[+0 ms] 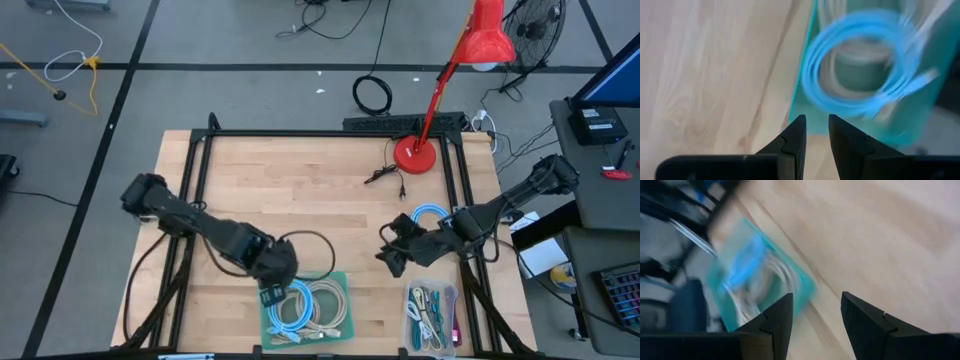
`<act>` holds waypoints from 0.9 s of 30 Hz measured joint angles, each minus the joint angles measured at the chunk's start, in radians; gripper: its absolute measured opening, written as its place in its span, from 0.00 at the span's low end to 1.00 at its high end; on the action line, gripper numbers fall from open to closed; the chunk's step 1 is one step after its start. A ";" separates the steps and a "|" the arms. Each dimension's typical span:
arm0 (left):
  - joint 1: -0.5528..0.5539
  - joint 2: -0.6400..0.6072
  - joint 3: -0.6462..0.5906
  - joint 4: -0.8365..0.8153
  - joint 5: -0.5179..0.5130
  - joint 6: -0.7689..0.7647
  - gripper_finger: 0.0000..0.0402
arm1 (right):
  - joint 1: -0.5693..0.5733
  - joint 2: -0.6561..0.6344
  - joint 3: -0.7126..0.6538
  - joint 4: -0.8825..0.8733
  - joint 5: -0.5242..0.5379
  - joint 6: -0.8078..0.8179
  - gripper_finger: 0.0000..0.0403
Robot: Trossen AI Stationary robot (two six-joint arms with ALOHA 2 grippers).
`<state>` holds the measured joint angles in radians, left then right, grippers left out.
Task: Pick & Place USB Port
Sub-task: Adjust the bins
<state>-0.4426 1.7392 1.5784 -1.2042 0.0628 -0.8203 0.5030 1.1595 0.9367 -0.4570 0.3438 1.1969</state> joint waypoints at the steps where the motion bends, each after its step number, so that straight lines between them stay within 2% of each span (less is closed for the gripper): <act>1: 0.001 -0.020 0.000 0.030 -0.022 -0.024 0.22 | 0.000 0.000 0.000 -0.044 -0.035 0.036 0.38; 7: 0.003 -0.080 0.001 0.216 -0.218 -0.098 0.22 | 0.069 0.000 -0.001 -0.358 -0.250 0.226 0.38; 9: 0.002 -0.081 0.001 0.254 -0.266 -0.099 0.22 | 0.113 -0.006 -0.001 -0.407 -0.290 0.261 0.38; 12: 0.001 -0.068 0.002 0.277 -0.307 -0.095 0.22 | 0.184 -0.014 -0.001 -0.387 -0.334 0.294 0.38; 16: -0.003 -0.029 0.002 0.271 -0.318 -0.090 0.22 | 0.297 -0.013 -0.001 -0.303 -0.395 0.367 0.33; 19: -0.011 0.001 0.002 0.273 -0.317 -0.095 0.22 | 0.373 0.009 0.000 -0.306 -0.421 0.447 0.24; 23: -0.023 0.046 0.002 0.286 -0.307 -0.109 0.22 | 0.426 0.054 0.000 -0.302 -0.389 0.500 0.05; 27: -0.025 0.080 0.002 0.339 -0.256 -0.114 0.22 | 0.426 0.117 0.000 -0.279 -0.345 0.504 0.02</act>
<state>-0.4679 1.8187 1.5799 -0.8651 -0.1936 -0.9341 0.9293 1.2763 0.9363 -0.7362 -0.0009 1.7012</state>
